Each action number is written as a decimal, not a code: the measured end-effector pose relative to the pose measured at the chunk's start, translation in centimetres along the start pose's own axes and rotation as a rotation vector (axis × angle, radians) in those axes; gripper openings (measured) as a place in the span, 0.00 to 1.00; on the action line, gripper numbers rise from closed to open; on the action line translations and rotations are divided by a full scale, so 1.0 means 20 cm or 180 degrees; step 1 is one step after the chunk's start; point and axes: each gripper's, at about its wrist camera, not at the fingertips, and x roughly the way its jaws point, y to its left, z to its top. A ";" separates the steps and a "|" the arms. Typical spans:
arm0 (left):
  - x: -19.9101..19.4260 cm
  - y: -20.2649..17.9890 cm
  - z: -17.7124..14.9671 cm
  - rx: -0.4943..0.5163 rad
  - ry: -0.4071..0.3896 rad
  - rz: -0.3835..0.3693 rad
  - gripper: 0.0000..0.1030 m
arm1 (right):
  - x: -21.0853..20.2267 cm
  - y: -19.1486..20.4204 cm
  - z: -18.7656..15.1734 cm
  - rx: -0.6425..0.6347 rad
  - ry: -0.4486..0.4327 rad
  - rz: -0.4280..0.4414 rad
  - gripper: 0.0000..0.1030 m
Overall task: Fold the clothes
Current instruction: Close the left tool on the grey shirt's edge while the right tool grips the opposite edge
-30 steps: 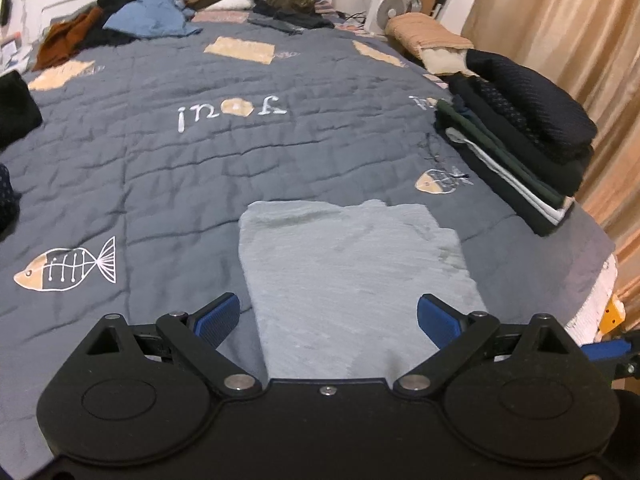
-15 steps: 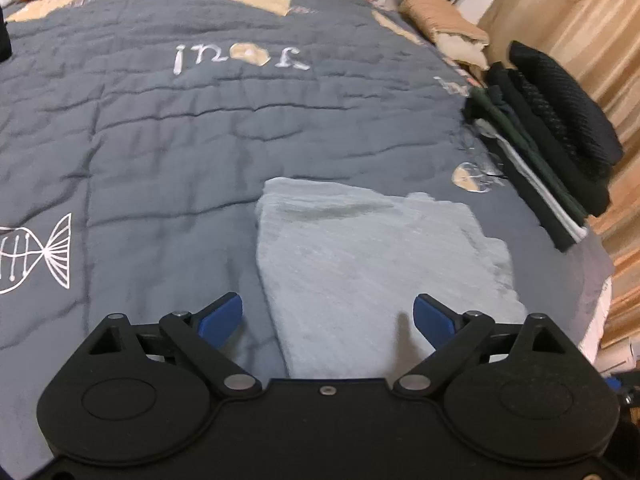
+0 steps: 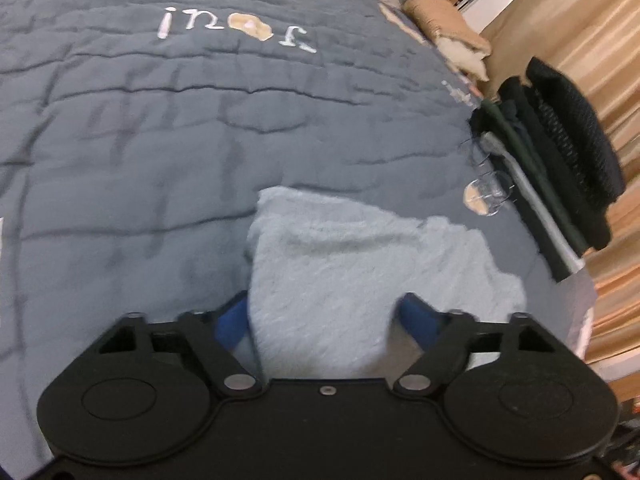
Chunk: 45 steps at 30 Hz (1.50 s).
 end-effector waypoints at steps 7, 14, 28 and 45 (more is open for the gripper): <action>0.02 0.01 0.00 0.0167 0.0132 -0.0132 0.28 | 0.06 -0.11 -0.03 0.0009 0.0196 0.0207 0.57; 0.05 0.06 -0.01 0.0069 0.0141 -0.0186 0.31 | 0.11 -0.17 -0.01 -0.0021 0.0144 0.0304 0.57; 0.06 0.11 -0.02 0.0090 0.0093 -0.0311 0.31 | 0.15 -0.08 0.05 -0.0431 0.0246 0.0822 0.68; 0.07 0.13 -0.03 0.0064 0.0045 -0.0368 0.31 | 0.26 -0.09 0.13 -0.0226 0.0172 0.0948 0.77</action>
